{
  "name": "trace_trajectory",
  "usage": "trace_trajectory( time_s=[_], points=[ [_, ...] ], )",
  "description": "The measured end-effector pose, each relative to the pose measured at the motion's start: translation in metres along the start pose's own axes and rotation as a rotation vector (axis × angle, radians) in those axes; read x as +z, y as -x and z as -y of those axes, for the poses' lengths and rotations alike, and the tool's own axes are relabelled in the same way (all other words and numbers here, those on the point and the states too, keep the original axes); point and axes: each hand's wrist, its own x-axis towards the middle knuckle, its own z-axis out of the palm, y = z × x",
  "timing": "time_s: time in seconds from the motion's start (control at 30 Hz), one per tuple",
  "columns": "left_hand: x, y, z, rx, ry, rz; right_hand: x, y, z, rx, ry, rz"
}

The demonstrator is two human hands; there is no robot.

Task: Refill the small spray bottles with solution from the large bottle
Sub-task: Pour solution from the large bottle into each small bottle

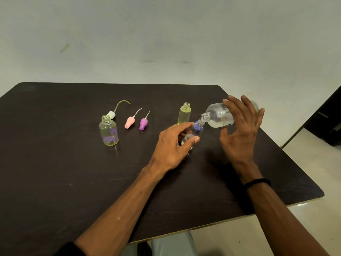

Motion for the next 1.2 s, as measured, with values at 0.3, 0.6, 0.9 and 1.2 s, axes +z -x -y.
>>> trace_trajectory(
  time_s=[0.3,0.6,0.9,1.2],
  points=[
    [0.0014,0.0009,0.0005,0.000,0.004,-0.001,-0.0004,0.0001,-0.0013,-0.006,0.003,-0.004],
    [0.0013,0.0001,0.0014,-0.012,0.011,0.001,0.0007,-0.0004,-0.0024,-0.012,0.016,-0.011],
    [0.0011,0.0003,0.0004,-0.022,0.002,0.006,0.0001,0.0004,-0.0017,-0.014,0.021,-0.009],
    [-0.0002,0.0005,-0.0020,-0.018,0.009,0.011,0.0008,-0.0005,-0.0021,-0.015,0.024,-0.011]
  ],
)
